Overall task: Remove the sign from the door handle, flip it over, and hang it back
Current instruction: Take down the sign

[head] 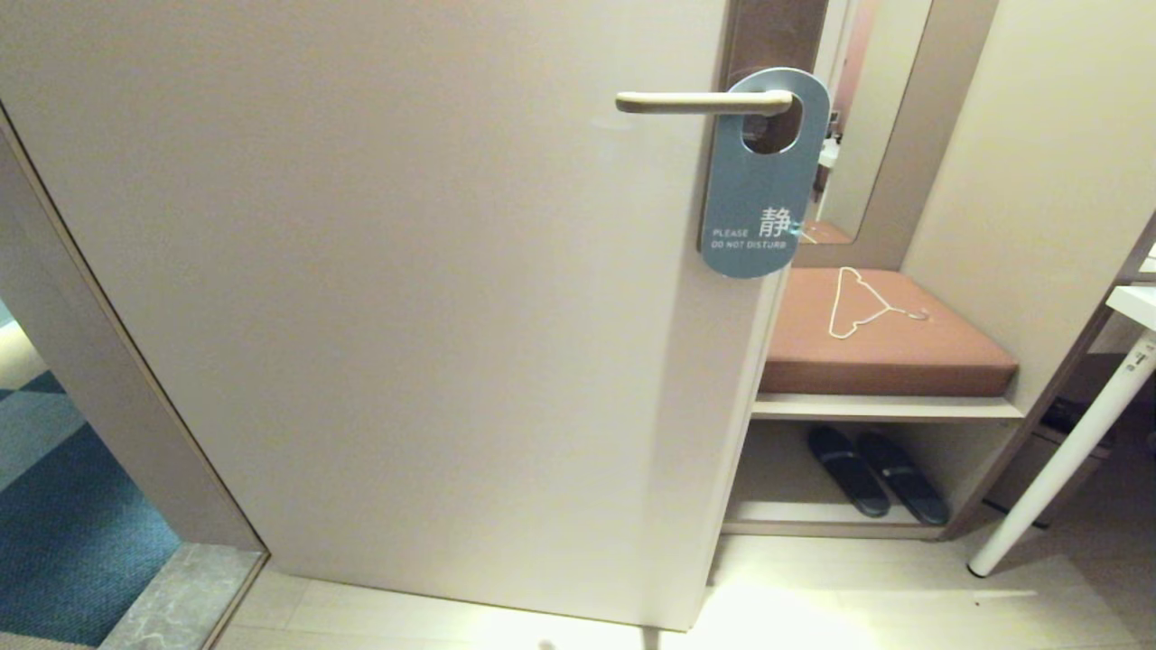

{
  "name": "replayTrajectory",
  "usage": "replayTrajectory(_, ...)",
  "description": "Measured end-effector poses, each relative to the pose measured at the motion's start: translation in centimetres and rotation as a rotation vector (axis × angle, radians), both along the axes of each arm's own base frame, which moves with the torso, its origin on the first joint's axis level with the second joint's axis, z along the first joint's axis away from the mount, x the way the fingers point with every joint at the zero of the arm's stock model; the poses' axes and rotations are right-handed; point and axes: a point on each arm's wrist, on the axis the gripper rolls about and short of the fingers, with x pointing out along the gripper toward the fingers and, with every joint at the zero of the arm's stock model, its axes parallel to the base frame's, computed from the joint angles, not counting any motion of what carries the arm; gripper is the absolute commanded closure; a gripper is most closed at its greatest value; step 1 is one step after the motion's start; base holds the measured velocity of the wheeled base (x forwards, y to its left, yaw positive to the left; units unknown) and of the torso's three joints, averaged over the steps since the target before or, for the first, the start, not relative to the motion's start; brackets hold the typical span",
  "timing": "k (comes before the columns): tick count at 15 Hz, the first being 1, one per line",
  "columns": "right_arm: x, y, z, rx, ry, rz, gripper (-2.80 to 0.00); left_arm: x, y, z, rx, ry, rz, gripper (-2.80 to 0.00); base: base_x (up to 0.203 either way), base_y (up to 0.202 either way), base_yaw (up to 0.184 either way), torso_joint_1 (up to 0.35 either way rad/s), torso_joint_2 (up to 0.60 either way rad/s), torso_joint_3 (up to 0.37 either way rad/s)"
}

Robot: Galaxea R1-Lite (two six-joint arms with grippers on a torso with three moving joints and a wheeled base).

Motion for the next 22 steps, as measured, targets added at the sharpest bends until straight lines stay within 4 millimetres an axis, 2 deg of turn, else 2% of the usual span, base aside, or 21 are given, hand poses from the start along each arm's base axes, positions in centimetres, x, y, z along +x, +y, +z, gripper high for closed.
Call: replayTrajectory(22, 0.0, -0.03, 0.02, 0.028, -0.002, -0.012, 0.0, 0.0, 0.0, 0.0, 0.001, 0.0, 0.0, 0.0, 0.0, 0.0, 0.0, 0.0, 0.0, 0.0)
